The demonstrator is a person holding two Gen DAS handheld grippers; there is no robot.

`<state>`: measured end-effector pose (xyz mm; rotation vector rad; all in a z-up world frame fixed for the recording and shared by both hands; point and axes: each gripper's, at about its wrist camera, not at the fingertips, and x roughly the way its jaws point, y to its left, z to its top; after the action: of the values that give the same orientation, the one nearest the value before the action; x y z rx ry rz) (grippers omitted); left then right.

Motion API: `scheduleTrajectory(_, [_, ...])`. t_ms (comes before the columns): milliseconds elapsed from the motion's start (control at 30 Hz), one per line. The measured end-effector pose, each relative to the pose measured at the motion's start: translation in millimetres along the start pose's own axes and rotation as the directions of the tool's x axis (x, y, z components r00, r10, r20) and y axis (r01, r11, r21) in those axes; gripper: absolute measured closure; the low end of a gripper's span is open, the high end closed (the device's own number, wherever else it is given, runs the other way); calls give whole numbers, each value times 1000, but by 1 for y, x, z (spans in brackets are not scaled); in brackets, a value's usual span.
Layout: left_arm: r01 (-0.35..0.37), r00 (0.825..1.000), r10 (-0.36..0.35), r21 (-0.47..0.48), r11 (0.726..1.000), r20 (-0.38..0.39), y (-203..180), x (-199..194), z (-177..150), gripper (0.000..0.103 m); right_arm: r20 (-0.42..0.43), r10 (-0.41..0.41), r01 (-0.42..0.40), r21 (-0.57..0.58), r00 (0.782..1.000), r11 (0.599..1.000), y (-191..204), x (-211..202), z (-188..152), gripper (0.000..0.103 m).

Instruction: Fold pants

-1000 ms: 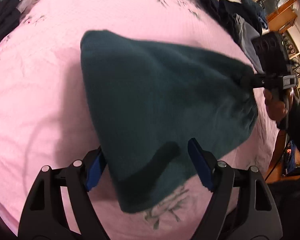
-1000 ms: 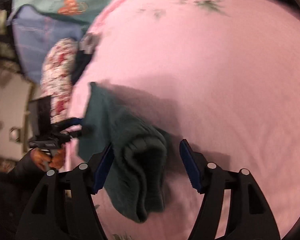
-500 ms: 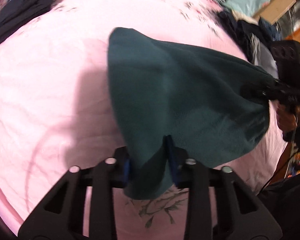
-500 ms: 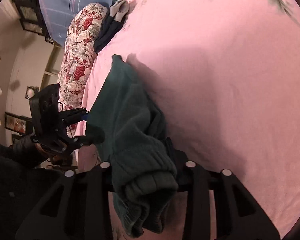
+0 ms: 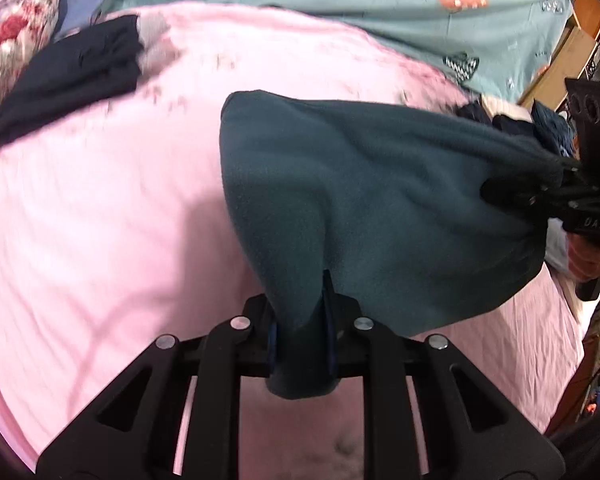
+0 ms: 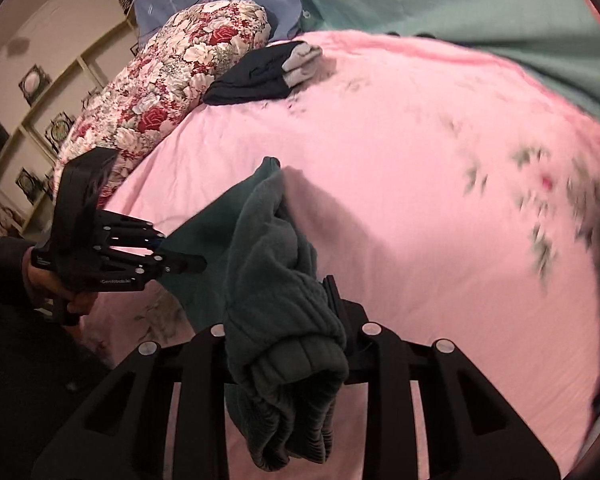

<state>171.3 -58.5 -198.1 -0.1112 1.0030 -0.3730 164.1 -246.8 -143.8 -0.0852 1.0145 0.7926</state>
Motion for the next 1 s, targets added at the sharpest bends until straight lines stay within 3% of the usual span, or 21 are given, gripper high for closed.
scheduleTrajectory(167, [-5, 998, 3, -29, 1000, -61, 13, 26, 14, 85, 8, -44, 44, -14, 999, 999, -22, 8, 30, 75])
scheduleTrajectory(200, [-12, 997, 10, -34, 999, -70, 17, 28, 13, 76, -1, -38, 38, 12, 999, 999, -31, 14, 35, 75])
scheduleTrajectory(233, [-24, 997, 21, -42, 999, -80, 20, 29, 11, 59, -9, -33, 33, 34, 999, 999, -39, 19, 37, 75])
scheduleTrajectory(333, [-93, 994, 90, -47, 995, -63, 28, 21, 10, 32, -54, -36, 40, 76, 998, 996, -58, 38, 36, 74])
scheduleTrajectory(433, [-128, 991, 127, -41, 991, -42, 37, 4, 13, 30, -94, -54, 67, 150, 994, 986, -76, 51, 30, 59])
scheduleTrajectory(533, [-158, 987, 160, -34, 987, 33, 37, -19, 24, 30, -83, -97, 113, 211, 992, 971, -84, 38, 21, 56])
scheduleTrajectory(633, [-61, 993, 63, -18, 998, 101, 27, -30, 42, 29, -61, -184, 194, 259, 981, 946, -87, 10, 11, 56])
scheduleTrajectory(700, [63, 994, -62, -17, 998, 85, 10, -11, 56, 29, -26, -233, 231, 290, 972, 929, -81, -10, 7, 56])
scheduleTrajectory(800, [78, 997, -77, -17, 997, 14, 4, 28, 57, 32, 153, -189, 138, 293, 970, 946, -53, -35, 17, 56])
scheduleTrajectory(833, [73, 997, -73, -16, 997, -14, 6, 40, 54, 33, 168, -165, 111, 290, 972, 951, -48, -32, 22, 56])
scheduleTrajectory(900, [56, 998, -56, 33, 998, -13, 12, 52, 47, 34, 154, -101, 49, 310, 983, 949, -47, -6, 28, 57])
scheduleTrajectory(1000, [12, 1000, -8, 163, 987, -24, 2, 52, 43, 33, 90, -83, 37, 422, 992, 906, -75, 32, 12, 69])
